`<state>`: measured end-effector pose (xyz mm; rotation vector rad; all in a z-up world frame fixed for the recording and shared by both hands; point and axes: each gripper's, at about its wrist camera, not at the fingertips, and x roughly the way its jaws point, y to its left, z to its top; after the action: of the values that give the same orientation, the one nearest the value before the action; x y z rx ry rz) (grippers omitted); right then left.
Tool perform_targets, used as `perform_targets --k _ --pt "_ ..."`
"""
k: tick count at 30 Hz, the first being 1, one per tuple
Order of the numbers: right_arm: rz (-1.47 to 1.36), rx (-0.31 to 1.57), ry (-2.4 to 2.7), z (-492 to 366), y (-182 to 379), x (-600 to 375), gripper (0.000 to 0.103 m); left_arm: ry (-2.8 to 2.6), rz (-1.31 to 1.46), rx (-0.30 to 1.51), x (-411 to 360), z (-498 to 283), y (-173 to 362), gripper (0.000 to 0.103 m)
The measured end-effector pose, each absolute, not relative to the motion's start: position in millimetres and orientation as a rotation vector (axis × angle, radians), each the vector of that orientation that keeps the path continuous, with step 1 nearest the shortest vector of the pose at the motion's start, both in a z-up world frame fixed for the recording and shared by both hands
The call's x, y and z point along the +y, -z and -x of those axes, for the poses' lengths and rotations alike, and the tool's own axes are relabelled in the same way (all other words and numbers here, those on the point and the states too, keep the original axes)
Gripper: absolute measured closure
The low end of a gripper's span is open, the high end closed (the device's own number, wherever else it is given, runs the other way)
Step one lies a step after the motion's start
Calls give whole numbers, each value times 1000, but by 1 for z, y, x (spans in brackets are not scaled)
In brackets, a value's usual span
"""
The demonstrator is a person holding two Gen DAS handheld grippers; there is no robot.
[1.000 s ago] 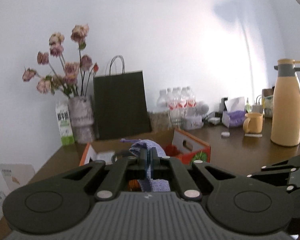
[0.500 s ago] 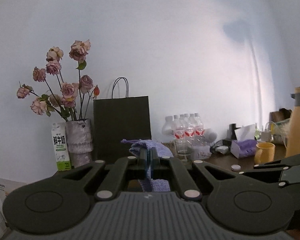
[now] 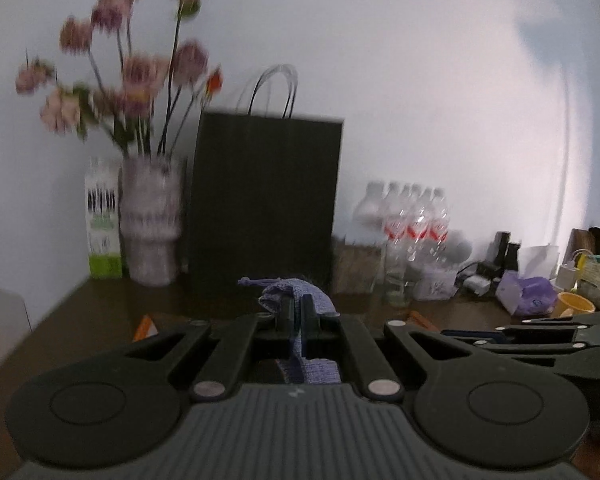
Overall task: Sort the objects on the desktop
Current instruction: 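Carry the pouch and chili into the cardboard box and open both tools, then lift both open tools out of the box back toward the table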
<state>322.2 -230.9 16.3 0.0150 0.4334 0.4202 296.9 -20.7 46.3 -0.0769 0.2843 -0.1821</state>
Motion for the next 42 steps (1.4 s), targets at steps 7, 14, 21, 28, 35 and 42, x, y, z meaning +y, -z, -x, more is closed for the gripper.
perform_targets --k 7,14,21,28,35,42 --pt "-59 583 -440 -355 20 -236 92 167 134 460 1 -337 -5 100" --pt "-26 629 -429 -357 36 -232 89 151 114 507 3 -338 9 95" --pt "30 594 -402 -345 34 -227 36 129 62 447 -3 -322 -1 33" --pt "57 534 -371 -335 21 -229 0 44 5 353 -8 -298 -12 0" --pt "69 522 -355 -329 15 -231 0 41 -3 347 -9 -290 -15 0" --pt "96 476 -344 -316 -2 -231 0 26 -10 330 -10 -283 -23 0"
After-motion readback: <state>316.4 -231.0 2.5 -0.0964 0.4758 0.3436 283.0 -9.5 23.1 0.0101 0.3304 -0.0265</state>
